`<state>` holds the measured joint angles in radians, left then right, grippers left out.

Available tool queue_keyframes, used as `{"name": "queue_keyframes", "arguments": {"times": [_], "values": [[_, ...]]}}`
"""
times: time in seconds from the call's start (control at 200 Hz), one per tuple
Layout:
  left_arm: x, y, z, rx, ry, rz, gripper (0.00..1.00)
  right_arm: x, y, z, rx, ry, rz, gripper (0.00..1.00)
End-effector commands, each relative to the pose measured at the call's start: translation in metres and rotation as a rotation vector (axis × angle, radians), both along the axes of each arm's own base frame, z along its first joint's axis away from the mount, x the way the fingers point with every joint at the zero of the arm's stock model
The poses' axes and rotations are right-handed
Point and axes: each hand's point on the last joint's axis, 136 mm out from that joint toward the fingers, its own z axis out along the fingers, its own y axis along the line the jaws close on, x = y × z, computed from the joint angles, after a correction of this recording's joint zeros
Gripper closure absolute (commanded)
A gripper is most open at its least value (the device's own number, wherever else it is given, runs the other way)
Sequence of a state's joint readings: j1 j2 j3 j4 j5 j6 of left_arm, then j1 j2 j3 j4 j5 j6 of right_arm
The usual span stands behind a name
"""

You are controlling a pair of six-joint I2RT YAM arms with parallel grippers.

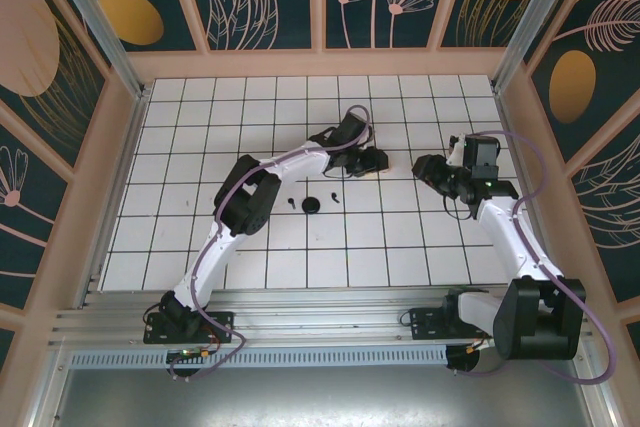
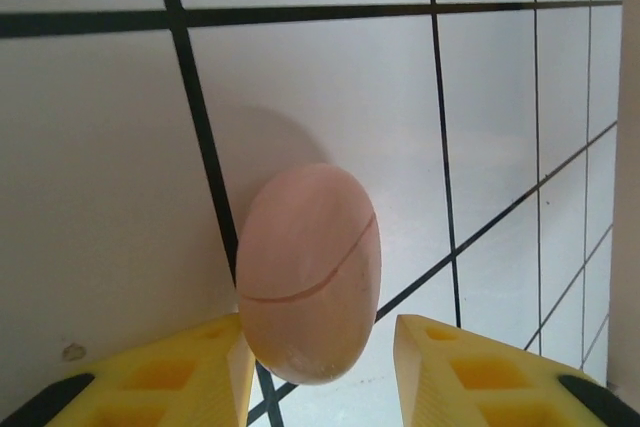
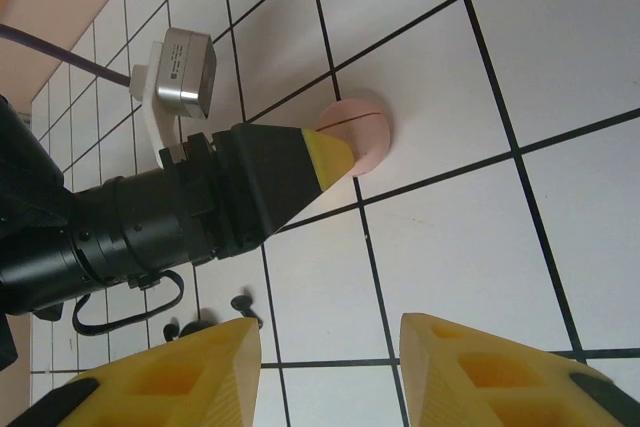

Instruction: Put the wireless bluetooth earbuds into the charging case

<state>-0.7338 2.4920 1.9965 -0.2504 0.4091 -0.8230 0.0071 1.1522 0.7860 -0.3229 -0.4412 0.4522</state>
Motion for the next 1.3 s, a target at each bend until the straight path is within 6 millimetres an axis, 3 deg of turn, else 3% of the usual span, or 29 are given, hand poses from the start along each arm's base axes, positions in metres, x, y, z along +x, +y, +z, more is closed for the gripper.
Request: {"name": "queue_keyframes", "arguments": {"times": [0.0, 0.215, 0.445, 0.686, 0.881, 1.101, 1.296], "values": [[0.004, 0.009, 0.033, 0.068, -0.087, -0.002, 0.56, 0.003, -0.005, 0.017, -0.014, -0.034, -0.015, 0.58], [0.007, 0.036, 0.067, 0.189, -0.182, 0.025, 0.54, 0.004, -0.004, 0.019, -0.010, -0.036, -0.012, 0.58], [-0.014, 0.095, 0.087, 0.403, -0.190, 0.084, 0.55, 0.010, 0.002, 0.016, 0.005, -0.029, 0.011, 0.58], [-0.054, 0.141, 0.081, 0.540, -0.118, 0.139, 0.53, 0.013, 0.016, 0.013, 0.008, -0.021, 0.055, 0.58], [-0.070, 0.170, 0.060, 0.625, -0.077, 0.192, 0.51, 0.012, 0.024, 0.009, 0.006, -0.009, 0.077, 0.57], [-0.083, 0.183, 0.036, 0.673, -0.016, 0.203, 0.47, 0.010, 0.030, 0.008, 0.004, -0.003, 0.091, 0.57], [-0.093, 0.183, 0.020, 0.662, 0.032, 0.198, 0.42, 0.007, 0.032, 0.006, 0.004, 0.002, 0.098, 0.57]]}}
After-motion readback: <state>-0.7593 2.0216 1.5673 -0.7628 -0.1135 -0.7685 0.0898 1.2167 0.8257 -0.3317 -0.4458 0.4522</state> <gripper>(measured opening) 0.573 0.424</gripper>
